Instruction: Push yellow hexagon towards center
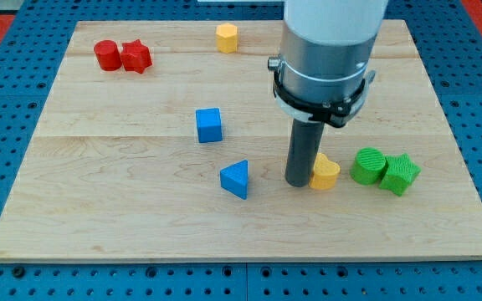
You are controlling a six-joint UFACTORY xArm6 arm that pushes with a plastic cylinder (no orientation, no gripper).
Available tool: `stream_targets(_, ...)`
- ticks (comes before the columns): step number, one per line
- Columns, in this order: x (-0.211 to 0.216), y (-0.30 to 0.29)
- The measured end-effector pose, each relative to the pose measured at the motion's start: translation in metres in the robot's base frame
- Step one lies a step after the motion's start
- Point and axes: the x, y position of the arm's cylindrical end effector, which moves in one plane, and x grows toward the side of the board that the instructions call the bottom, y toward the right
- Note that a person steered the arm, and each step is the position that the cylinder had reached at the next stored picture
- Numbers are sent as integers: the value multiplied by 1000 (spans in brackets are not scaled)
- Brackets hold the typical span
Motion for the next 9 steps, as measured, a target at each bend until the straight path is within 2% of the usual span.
stream_targets(3,-12,34)
stream_targets(4,-65,22)
stream_targets(6,-223,52)
stream_targets(7,-289,49)
stream_targets(8,-309,-20)
stream_targets(9,-310,-105)
